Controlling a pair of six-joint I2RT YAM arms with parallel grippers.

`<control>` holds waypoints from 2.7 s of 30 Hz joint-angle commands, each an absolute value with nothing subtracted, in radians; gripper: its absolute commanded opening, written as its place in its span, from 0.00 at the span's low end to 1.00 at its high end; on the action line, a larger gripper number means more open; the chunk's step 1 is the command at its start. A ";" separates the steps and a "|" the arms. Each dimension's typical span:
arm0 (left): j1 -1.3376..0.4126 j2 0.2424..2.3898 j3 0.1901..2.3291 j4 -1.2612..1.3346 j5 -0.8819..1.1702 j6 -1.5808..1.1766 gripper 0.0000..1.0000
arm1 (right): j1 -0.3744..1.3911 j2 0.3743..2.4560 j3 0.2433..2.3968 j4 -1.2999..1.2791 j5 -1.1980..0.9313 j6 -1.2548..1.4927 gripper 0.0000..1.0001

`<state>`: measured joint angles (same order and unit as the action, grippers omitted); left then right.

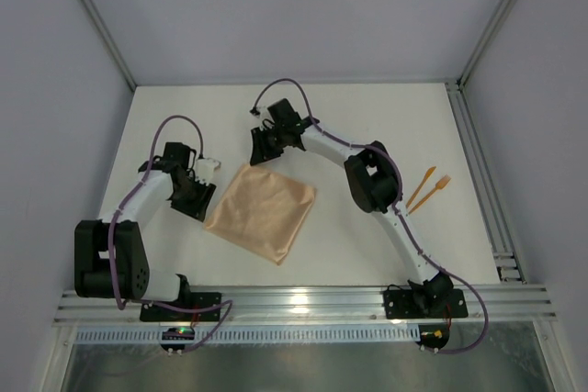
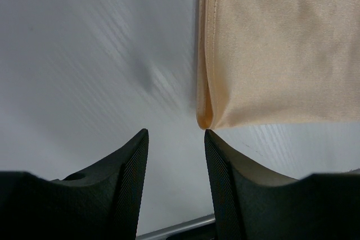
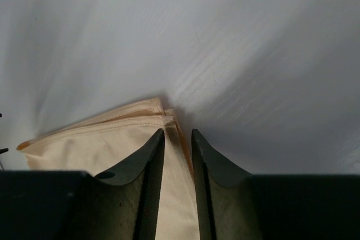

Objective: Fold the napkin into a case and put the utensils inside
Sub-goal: Pick up the top corner of the square-folded napkin from the center of the board, then fold the top corner of the square-folded napkin at the center of the board.

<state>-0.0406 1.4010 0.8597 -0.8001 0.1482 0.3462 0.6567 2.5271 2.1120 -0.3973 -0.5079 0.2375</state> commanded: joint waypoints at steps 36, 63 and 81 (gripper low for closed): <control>-0.037 1.410 0.847 -0.765 0.147 0.339 0.47 | 0.741 2.310 1.911 -0.305 -0.436 0.227 0.23; -0.035 1.397 0.844 -0.765 0.147 0.342 0.47 | 0.775 2.158 1.705 -0.233 -0.371 0.157 0.06; -0.037 1.322 0.859 -0.822 0.169 0.351 0.47 | 0.980 1.743 1.030 -0.054 -0.423 -0.110 0.03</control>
<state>-0.0406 1.3560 0.8444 -0.7959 0.1448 0.3466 0.9573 1.8206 1.0935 -0.1341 -0.4091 -0.0551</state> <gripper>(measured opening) 0.472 0.037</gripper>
